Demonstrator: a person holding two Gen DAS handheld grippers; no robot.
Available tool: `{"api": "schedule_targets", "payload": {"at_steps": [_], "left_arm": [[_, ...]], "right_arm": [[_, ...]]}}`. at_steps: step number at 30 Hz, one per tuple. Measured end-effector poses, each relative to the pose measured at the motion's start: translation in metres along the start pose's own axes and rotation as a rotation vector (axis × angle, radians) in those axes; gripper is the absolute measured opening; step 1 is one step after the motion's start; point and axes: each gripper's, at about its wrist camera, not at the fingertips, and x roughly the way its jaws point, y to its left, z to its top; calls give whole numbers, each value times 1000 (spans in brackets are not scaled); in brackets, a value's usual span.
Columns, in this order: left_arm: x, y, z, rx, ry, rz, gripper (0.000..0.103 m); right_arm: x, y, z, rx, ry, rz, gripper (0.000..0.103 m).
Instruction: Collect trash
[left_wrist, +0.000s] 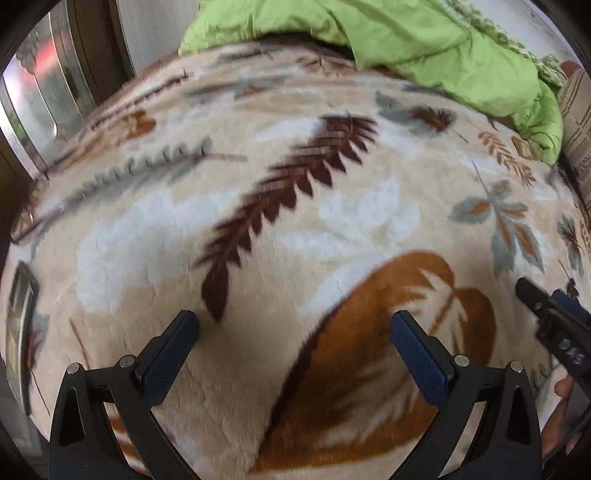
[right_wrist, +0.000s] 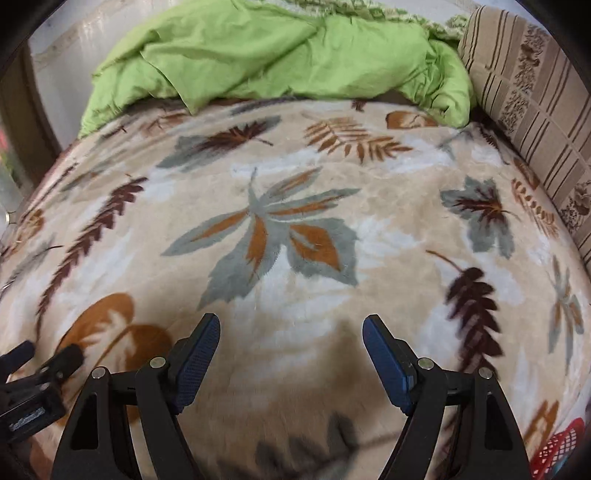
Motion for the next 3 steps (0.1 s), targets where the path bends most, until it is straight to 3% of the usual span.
{"api": "schedule_targets", "payload": {"at_steps": [1,3], "left_arm": [[8,41,18,23,-10,14,103],[27,116,49,38,-9,35,103]], "right_arm": [[12,2,1,6,29,6,83],[21,5,3,11,23,3,94]]}}
